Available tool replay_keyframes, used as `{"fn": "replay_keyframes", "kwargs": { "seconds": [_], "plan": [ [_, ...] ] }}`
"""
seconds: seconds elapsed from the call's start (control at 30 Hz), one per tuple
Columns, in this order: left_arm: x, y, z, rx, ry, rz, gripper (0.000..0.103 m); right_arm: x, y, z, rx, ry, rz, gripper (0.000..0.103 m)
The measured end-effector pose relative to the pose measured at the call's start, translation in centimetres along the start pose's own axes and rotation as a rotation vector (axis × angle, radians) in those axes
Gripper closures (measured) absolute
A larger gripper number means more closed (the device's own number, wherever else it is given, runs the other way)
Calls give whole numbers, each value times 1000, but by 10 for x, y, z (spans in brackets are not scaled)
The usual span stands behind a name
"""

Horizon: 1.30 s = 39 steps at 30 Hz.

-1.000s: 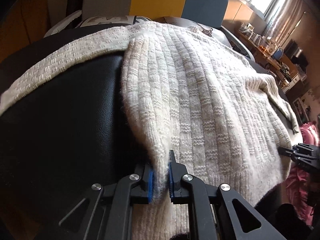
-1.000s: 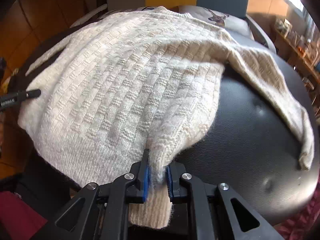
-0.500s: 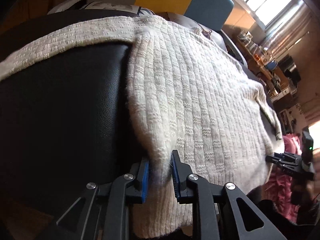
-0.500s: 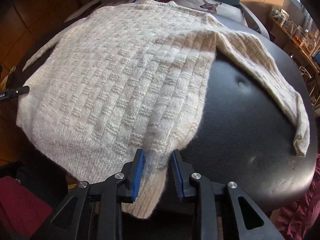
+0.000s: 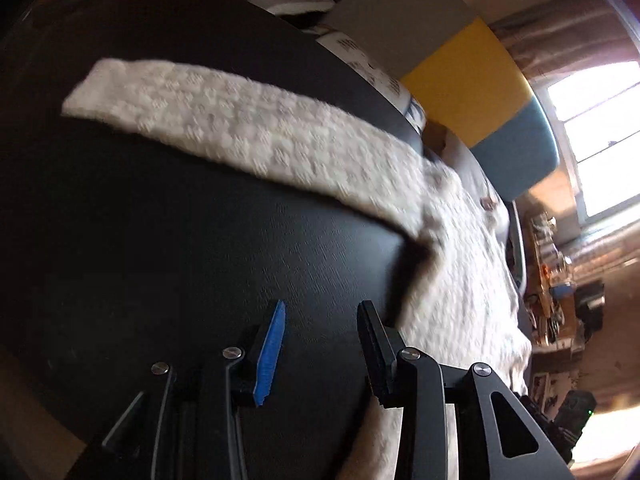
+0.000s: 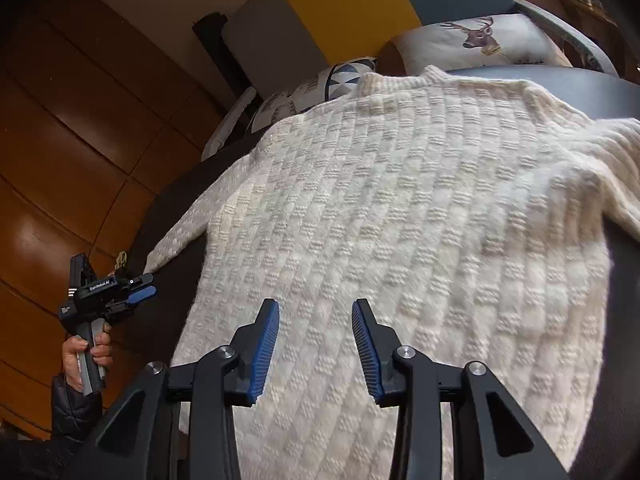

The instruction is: Fold clothes

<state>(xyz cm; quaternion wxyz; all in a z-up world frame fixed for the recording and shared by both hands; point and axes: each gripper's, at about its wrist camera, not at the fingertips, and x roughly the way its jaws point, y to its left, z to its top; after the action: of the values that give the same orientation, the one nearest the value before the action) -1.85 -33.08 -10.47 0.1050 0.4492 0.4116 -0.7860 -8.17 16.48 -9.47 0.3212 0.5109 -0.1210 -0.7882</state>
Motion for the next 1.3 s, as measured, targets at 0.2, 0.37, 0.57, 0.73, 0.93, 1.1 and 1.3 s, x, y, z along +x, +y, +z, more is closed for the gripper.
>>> {"fn": "replay_keyframes", "kwargs": {
  "seconds": [0.2,0.37,0.57,0.73,0.93,1.1,1.3],
  "plan": [
    [2,66,47,-376,-23,-163,65,54,28,17,-60,43,-3,65],
    [5,105,60,-577,-68,-234,60,82,36,23,-64,56,14,65],
    [24,130,58,-736,-103,-301,54,97,52,29,-108,69,16,65],
    [32,141,59,-867,-166,-385,46,109,74,47,-176,78,14,65],
    [36,134,69,-814,-182,-250,96,131,97,70,-240,74,8,64],
    [25,121,74,-689,-275,-207,98,156,120,92,-365,52,-49,64],
    [-9,73,86,-376,-422,-73,98,206,132,114,-455,88,-112,65]
  ]
}}
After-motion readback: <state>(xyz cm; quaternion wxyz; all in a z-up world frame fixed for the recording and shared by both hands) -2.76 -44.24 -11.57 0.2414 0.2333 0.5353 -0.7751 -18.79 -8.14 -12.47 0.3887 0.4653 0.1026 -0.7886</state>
